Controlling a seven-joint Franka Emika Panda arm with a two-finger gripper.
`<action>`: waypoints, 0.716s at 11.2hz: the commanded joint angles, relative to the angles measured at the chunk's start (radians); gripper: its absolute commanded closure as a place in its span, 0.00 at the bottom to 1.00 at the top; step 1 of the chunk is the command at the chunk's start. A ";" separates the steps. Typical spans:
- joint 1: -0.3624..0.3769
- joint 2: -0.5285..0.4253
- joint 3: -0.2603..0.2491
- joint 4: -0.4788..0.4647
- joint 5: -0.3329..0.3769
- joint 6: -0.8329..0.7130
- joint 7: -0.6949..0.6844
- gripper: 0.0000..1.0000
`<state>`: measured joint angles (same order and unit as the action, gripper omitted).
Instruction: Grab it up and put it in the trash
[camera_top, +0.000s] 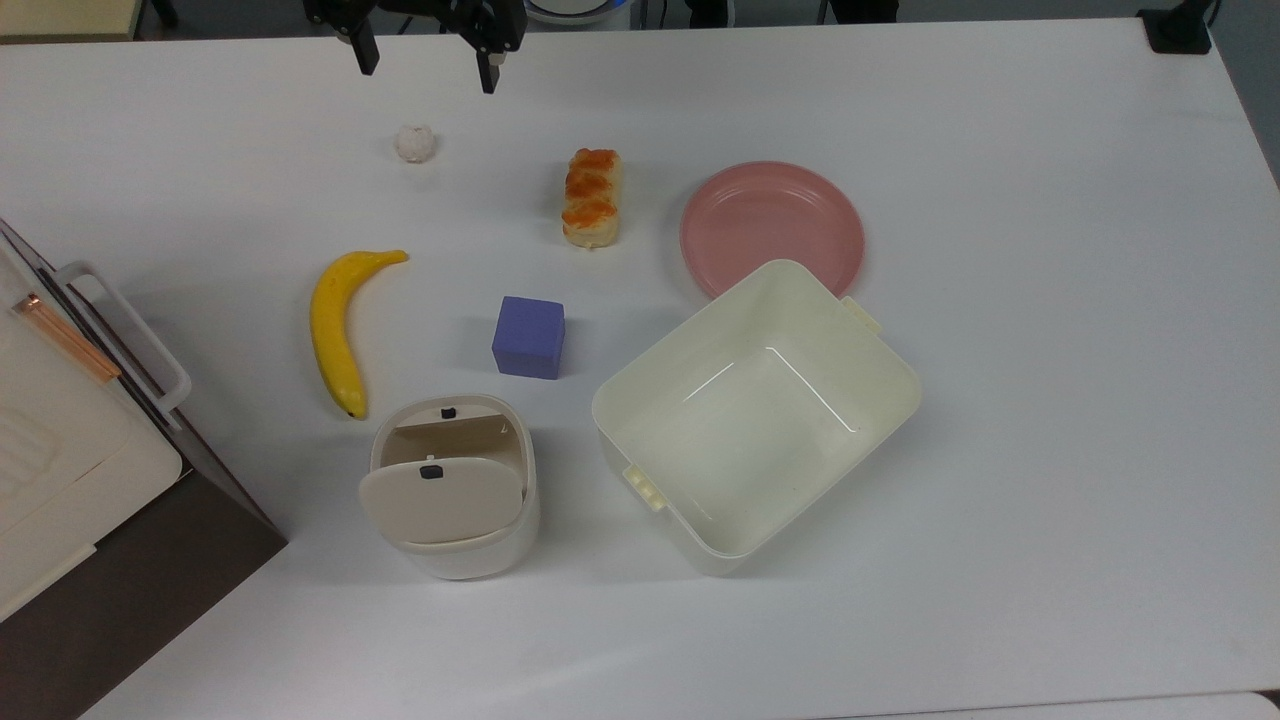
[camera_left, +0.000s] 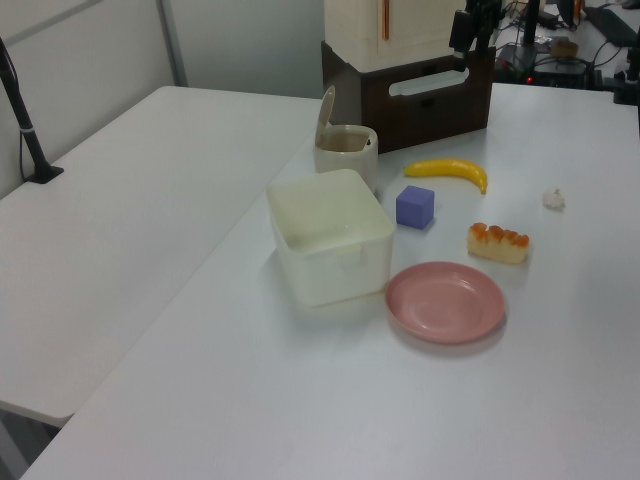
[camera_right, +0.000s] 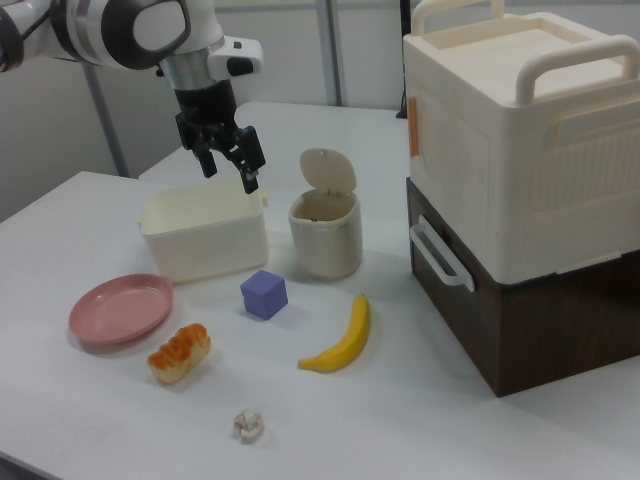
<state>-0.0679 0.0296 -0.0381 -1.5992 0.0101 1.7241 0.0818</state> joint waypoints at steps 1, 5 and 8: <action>0.010 0.003 -0.023 0.013 -0.018 -0.058 -0.083 0.00; 0.008 0.007 -0.025 0.019 -0.018 -0.061 -0.099 0.00; 0.008 0.001 -0.026 0.018 -0.018 -0.061 -0.100 0.00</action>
<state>-0.0738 0.0314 -0.0500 -1.5991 0.0072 1.6938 0.0036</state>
